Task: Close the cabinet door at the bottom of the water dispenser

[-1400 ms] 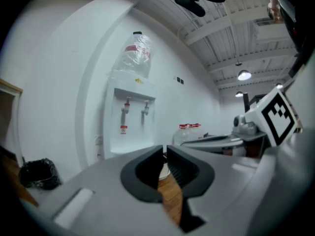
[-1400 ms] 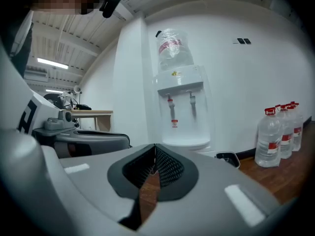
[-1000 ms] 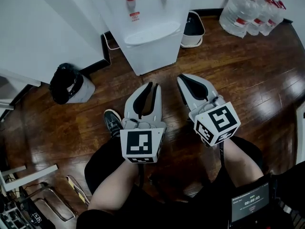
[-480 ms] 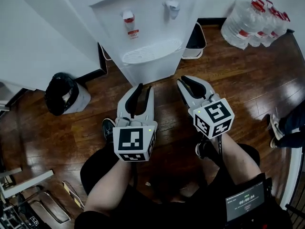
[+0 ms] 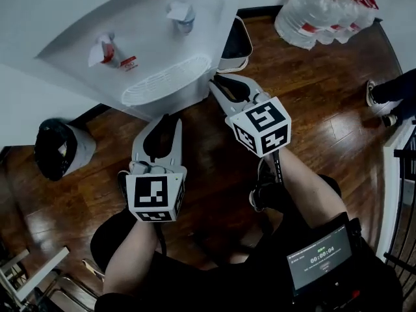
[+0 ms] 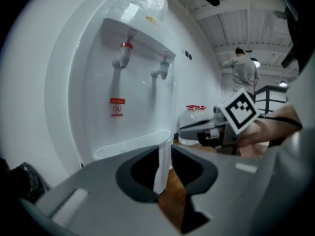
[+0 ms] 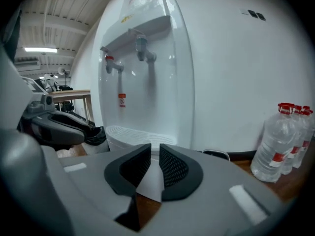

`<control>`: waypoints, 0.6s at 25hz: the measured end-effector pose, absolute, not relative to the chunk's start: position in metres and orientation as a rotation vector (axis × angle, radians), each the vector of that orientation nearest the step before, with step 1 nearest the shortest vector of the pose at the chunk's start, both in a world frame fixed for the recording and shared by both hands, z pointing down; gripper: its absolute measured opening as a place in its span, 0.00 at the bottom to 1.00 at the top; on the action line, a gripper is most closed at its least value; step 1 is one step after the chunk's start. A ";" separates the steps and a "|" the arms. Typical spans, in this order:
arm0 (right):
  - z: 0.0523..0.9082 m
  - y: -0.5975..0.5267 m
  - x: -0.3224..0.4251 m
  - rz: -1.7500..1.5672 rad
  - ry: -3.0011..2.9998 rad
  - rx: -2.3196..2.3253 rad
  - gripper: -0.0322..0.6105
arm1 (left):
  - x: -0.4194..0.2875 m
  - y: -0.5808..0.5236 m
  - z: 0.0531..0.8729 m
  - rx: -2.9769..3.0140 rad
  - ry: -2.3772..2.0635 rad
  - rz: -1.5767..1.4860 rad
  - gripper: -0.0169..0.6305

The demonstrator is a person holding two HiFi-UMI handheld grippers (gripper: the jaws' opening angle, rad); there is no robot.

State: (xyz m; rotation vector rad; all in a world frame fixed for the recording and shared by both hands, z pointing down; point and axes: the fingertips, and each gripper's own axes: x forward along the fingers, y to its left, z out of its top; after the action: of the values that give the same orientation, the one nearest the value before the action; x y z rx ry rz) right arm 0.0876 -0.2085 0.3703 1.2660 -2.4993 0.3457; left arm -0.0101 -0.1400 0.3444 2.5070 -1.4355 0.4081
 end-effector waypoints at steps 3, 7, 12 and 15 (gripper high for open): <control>0.395 -0.225 0.098 0.389 -2.437 1.259 0.18 | -0.007 -0.142 0.349 2.526 -1.376 0.454 0.18; 0.416 -0.242 0.106 0.396 -2.388 1.252 0.22 | -0.012 -0.153 0.345 2.518 -1.377 0.437 0.18; 0.435 -0.253 0.114 0.415 -2.343 1.228 0.29 | -0.017 -0.162 0.349 2.490 -1.391 0.438 0.18; 0.442 -0.259 0.117 0.431 -2.332 1.224 0.30 | -0.017 -0.165 0.352 2.482 -1.393 0.451 0.18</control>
State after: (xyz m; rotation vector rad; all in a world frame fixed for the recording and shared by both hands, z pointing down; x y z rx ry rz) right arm 0.1168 -0.2585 0.4418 1.2241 -2.3324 0.4314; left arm -0.0168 -0.1646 0.3523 2.4816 -1.3934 0.4506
